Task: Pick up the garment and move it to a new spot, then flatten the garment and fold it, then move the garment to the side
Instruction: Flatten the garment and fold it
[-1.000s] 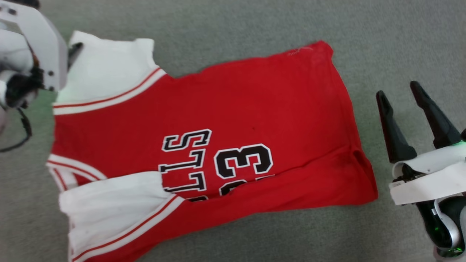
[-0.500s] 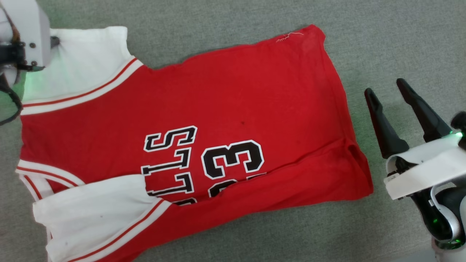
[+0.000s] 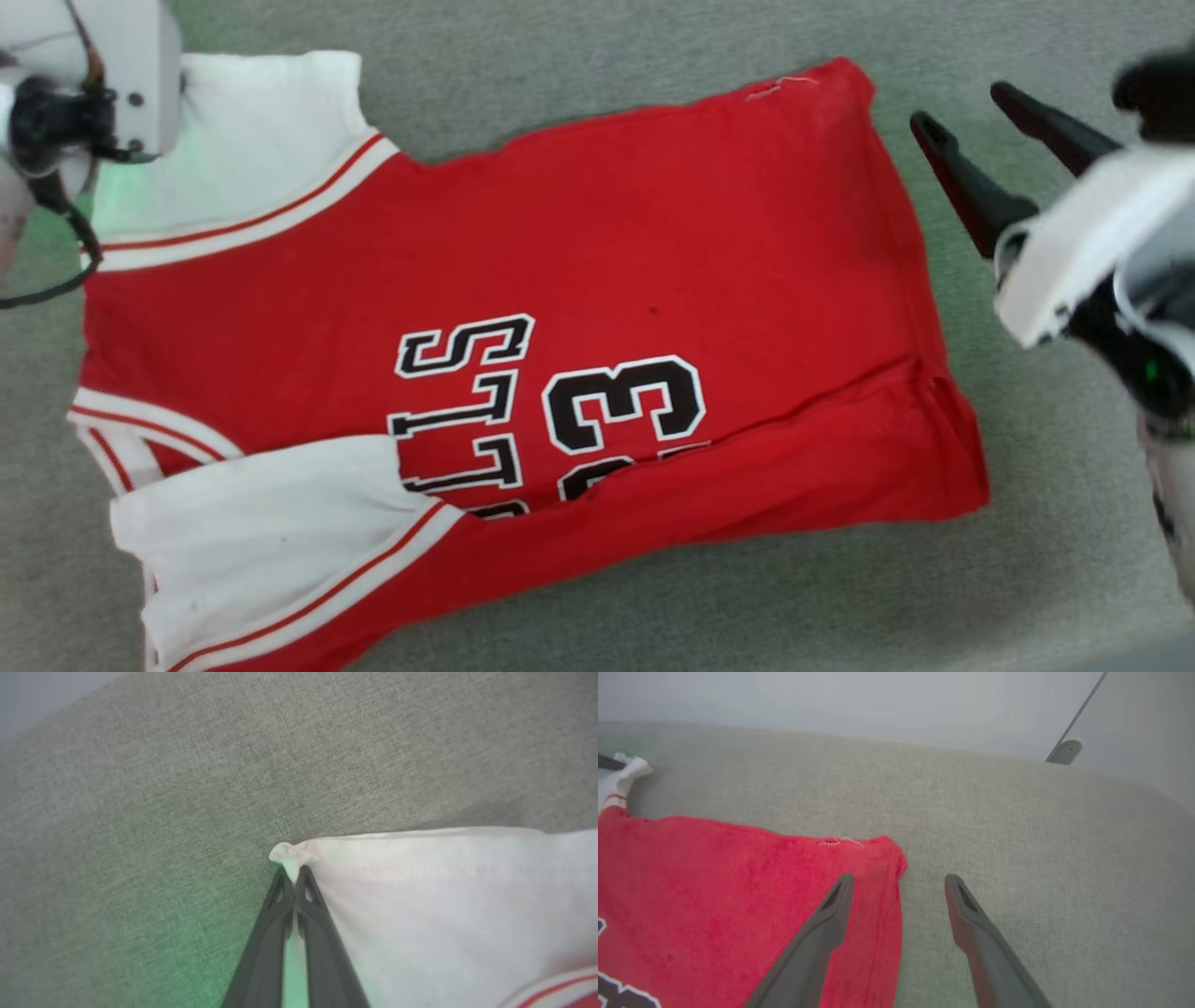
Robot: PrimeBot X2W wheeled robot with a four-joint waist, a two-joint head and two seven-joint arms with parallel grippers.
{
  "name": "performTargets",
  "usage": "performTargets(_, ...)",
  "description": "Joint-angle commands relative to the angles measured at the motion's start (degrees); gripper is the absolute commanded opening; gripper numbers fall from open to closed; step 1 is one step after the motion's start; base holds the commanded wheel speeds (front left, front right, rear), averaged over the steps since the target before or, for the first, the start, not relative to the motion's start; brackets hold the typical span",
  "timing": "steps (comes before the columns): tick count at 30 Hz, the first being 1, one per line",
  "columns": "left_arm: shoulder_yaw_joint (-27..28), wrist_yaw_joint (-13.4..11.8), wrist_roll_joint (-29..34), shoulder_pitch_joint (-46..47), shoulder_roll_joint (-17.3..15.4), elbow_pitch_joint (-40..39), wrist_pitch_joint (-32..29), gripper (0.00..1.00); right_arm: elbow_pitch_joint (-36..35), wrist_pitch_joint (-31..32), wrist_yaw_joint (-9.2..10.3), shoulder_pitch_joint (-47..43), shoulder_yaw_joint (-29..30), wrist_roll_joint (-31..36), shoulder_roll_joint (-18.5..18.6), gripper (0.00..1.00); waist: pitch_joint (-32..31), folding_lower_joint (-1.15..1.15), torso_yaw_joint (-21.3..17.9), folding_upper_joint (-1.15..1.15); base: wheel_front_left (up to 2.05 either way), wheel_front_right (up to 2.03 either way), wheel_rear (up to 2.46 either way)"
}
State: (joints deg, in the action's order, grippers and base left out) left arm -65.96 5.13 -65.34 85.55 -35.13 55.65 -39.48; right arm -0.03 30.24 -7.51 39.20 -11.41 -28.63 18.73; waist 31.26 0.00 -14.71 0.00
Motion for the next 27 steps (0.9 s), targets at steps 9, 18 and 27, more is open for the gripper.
performTargets(9,-1.0,0.8,0.1,-1.1,3.1,2.2,0.8,0.0,19.7,8.3,0.04,14.1,-6.6,-4.4,-0.8,1.0,0.8,0.0,2.1,0.0,0.0,0.0,0.0)
performTargets(18,-1.1,1.4,-0.2,-0.5,4.7,4.0,1.7,0.0,34.0,13.5,0.04,21.7,-15.4,-8.3,-1.7,0.0,1.1,0.0,3.1,0.0,0.0,0.0,0.0)
performTargets(27,0.9,2.3,-2.6,-0.4,5.4,3.4,5.4,0.0,37.6,8.6,0.06,24.0,-20.3,-11.8,2.4,0.0,-1.4,0.0,5.3,0.0,0.0,0.0,0.0)
